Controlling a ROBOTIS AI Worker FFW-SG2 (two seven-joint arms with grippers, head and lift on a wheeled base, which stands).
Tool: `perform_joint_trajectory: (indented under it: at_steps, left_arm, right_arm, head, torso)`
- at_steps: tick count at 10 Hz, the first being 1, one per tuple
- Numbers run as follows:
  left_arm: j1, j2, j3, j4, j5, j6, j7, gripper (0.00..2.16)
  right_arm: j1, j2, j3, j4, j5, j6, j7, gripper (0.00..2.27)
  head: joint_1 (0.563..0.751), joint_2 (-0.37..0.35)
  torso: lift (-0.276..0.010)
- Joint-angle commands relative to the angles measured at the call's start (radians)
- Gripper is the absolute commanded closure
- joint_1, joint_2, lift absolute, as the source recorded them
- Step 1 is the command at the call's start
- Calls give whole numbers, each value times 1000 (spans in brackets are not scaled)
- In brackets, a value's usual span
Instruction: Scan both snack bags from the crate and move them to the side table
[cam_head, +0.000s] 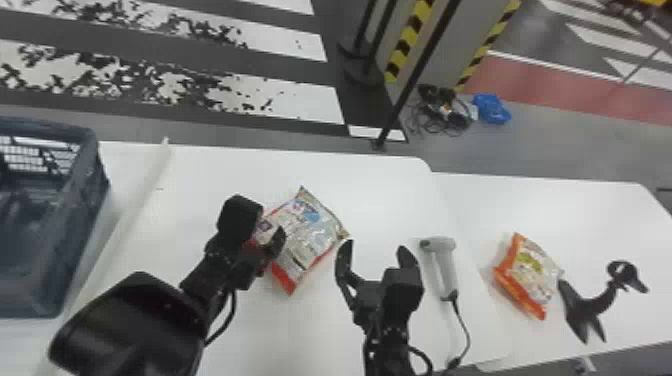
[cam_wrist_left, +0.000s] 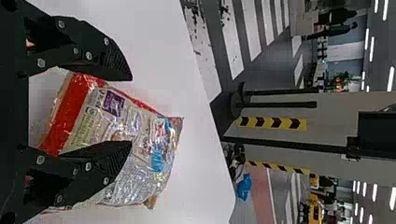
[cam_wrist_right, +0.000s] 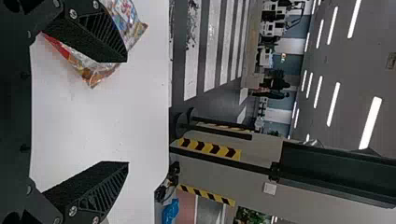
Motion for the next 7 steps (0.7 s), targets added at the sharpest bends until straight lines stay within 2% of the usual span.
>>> perform_joint_trajectory:
  at_steps: [1, 2, 4, 5, 6, 7]
  left_arm:
    - [26, -4, 23, -72, -5, 3, 1, 29]
    - [49, -4, 46, -132, -11, 6, 1, 29]
    - [128, -4, 96, -285, -65, 24, -2, 56]
    - [174, -4, 138, -359, -100, 24, -2, 56]
    - [216, -4, 185, -428, -113, 24, -7, 56]
    - [253, -4, 231, -477, -120, 21, -18, 56]
  right_arm:
    - [0, 0, 1, -1, 1, 0, 0, 151]
    - [2, 0, 1, 0, 1, 0, 0, 151]
    - [0, -3, 6, -1, 1, 3, 0, 151]
    - [-6, -3, 12, -1, 1, 3, 0, 151]
    - [-11, -6, 18, 0, 0, 3, 2, 151]
    - [-15, -6, 23, 0, 0, 6, 5, 262]
  head:
    - [695, -350]
    - [695, -350]
    - [695, -350]
    - [695, -350]
    - [695, -350]
    - [695, -350]
  torso:
    - [-29]
    - [-29]
    - [-29]
    - [-29]
    - [-29]
    - [-29]
